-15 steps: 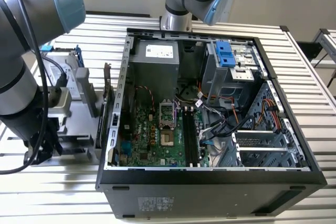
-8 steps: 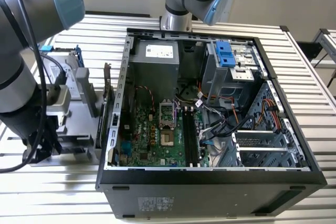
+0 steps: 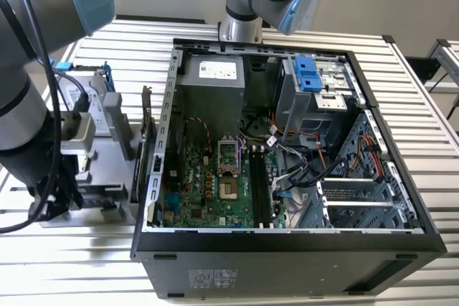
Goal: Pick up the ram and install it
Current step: 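Pick up the ram and move it above insertion slot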
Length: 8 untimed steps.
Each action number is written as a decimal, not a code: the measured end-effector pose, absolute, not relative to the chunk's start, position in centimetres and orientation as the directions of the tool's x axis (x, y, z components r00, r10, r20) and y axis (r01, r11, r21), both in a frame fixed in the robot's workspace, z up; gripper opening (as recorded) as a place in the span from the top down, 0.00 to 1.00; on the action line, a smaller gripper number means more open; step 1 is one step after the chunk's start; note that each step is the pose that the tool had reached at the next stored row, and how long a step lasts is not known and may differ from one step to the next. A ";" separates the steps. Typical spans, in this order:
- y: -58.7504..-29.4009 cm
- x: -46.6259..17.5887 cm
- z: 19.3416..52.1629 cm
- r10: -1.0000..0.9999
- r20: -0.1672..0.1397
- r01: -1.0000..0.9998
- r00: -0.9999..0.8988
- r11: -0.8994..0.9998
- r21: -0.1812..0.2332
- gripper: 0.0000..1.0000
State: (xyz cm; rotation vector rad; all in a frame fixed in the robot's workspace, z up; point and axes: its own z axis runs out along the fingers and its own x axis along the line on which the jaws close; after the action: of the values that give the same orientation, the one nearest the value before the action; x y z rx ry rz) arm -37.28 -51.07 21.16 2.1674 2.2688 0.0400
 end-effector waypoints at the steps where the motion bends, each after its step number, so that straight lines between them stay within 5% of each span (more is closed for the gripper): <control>1: -51.1 -37.3 21.2 0.999 0.015 0.999 -0.046 0.046 0.021 1.00; 8: -51.1 -37.3 21.6 0.999 0.015 0.999 -0.046 0.045 0.021 1.00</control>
State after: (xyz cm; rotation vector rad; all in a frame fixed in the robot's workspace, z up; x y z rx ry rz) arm -37.28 -51.07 21.56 2.1677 2.2686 0.0400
